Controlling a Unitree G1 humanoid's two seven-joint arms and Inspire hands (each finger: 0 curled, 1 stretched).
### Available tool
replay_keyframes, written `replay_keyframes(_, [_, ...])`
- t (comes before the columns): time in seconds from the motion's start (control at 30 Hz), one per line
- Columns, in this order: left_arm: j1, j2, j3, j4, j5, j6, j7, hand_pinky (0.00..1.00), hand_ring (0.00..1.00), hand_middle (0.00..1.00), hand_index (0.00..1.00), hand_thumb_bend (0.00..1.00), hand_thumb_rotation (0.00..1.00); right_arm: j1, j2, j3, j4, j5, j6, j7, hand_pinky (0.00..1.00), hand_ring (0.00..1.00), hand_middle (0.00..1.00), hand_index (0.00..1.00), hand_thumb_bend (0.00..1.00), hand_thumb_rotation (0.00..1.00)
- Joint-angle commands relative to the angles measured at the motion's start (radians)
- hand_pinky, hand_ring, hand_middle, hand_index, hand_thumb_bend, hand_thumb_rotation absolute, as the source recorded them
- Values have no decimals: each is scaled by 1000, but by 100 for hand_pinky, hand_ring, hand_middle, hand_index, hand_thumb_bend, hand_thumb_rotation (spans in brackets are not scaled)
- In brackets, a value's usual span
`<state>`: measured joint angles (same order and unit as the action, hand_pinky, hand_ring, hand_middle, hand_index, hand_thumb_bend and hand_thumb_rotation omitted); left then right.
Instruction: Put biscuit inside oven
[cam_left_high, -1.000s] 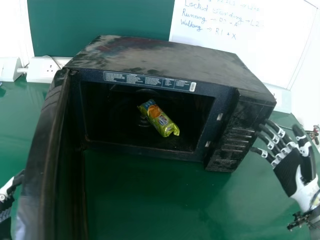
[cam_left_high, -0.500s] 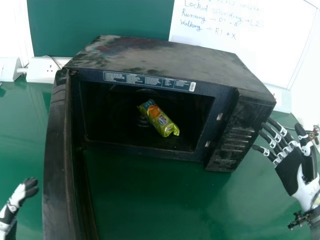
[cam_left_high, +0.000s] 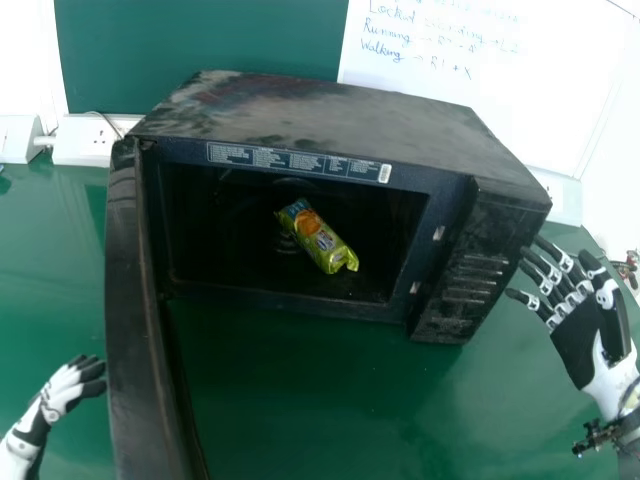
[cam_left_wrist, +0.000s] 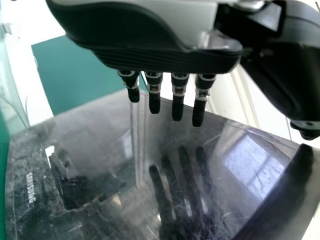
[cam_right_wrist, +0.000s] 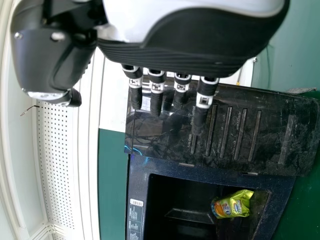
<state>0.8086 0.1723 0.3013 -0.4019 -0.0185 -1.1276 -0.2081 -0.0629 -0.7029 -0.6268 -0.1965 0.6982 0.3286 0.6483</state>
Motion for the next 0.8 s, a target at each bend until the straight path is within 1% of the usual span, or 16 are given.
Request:
replay_keyframes(0.0, [0, 10, 9, -25, 25, 29, -8, 93, 93, 95, 96, 90, 100, -4, 11, 0, -14, 2, -9, -7, 80, 90, 94, 97, 64, 100])
replay_keyframes(0.13, [26, 42, 1, -79, 21, 113, -28, 92, 92, 94, 95, 90, 100, -5, 12, 1, -21, 1, -7, -14, 81, 89, 93, 96, 66, 100])
replay_keyframes(0.2, [29, 59, -2, -91, 13, 128, -37, 92, 92, 94, 96, 90, 100, -6, 10, 1, -24, 3, 0, -18, 81, 89, 92, 95, 65, 100])
replay_keyframes(0.27, [16, 81, 2, -90, 12, 129, -47, 91, 92, 94, 96, 91, 100, -7, 9, 2, -28, 5, 5, -22, 81, 89, 92, 94, 64, 100])
replay_keyframes(0.33, [4, 99, 11, -96, 15, 139, -53, 90, 92, 94, 96, 91, 100, -6, 9, 2, -32, 6, 5, -23, 79, 88, 91, 93, 65, 100])
replay_keyframes(0.47, [-10, 140, 30, -100, 16, 158, -70, 92, 93, 95, 97, 90, 100, -6, 9, 4, -36, 5, 1, -24, 78, 89, 92, 94, 66, 100])
replay_keyframes(0.6, [1, 187, 55, -145, 3, 222, -97, 91, 92, 95, 97, 90, 100, -8, 10, 7, -39, 2, 4, -34, 80, 91, 93, 95, 69, 100])
replay_keyframes(0.67, [3, 202, 65, -170, -2, 254, -107, 92, 93, 95, 97, 90, 100, -10, 10, 8, -35, 3, -1, -30, 80, 91, 93, 95, 70, 100])
replay_keyframes(0.77, [3, 216, 68, -186, -12, 284, -123, 92, 93, 96, 98, 89, 100, -11, 11, 10, -34, -4, -16, -25, 80, 91, 94, 95, 70, 100])
